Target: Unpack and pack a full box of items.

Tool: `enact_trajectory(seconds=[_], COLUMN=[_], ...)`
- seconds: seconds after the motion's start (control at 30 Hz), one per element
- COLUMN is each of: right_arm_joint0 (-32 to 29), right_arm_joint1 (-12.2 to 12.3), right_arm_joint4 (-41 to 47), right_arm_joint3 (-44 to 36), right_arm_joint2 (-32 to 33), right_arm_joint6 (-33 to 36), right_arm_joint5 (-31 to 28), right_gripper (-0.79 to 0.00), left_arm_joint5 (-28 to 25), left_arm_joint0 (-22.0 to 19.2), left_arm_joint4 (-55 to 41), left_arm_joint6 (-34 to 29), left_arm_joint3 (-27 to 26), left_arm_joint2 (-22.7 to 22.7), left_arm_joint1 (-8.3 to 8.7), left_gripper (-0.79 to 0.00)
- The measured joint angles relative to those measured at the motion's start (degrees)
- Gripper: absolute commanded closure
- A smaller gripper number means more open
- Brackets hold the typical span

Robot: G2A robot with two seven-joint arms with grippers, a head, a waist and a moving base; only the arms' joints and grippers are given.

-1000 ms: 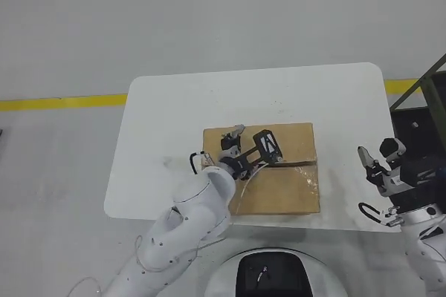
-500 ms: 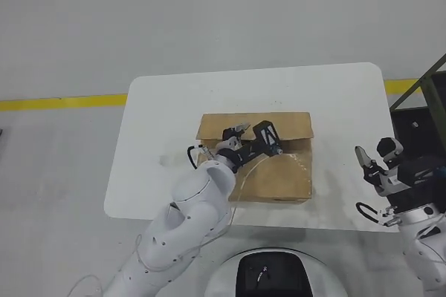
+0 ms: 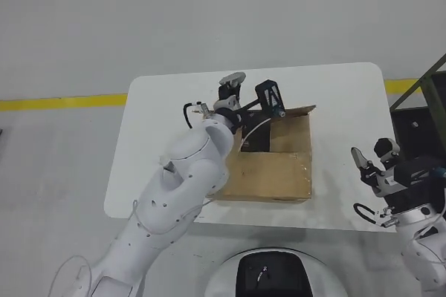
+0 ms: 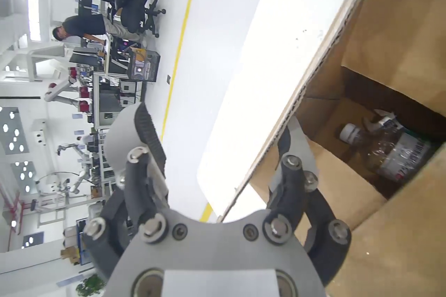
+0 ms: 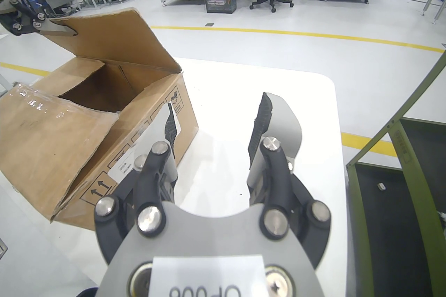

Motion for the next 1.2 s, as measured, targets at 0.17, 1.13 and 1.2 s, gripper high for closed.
enact_trajectory(seconds=[0.17, 1.13, 1.2], right_arm_joint0=[-0.2, -0.7, -0.7], right_arm_joint1=[0.0, 0.0, 0.0], right_arm_joint4=[-0.1, -0.5, -0.5], right_arm_joint3=[0.0, -0.3, -0.5], right_arm_joint2=[0.2, 0.7, 0.8], right_arm_joint6=[0.0, 0.1, 0.2], right_arm_joint5=[0.0, 0.4, 0.3], right_gripper=[-0.486, -0.474, -0.48], left_arm_joint5=[0.3, 5.6, 6.0], left_arm_joint0=[-6.1, -20.7, -20.8], left_arm_joint4=[1.0, -1.2, -1.8], left_arm_joint6=[2.2, 11.4, 11.8], left_arm_joint3=[8.1, 44.9, 45.7], left_arm_joint2=[3.2, 16.6, 16.0], left_arm_joint1=[-2.04, -15.7, -16.01], left_gripper=[-0.785, -0.785, -0.785])
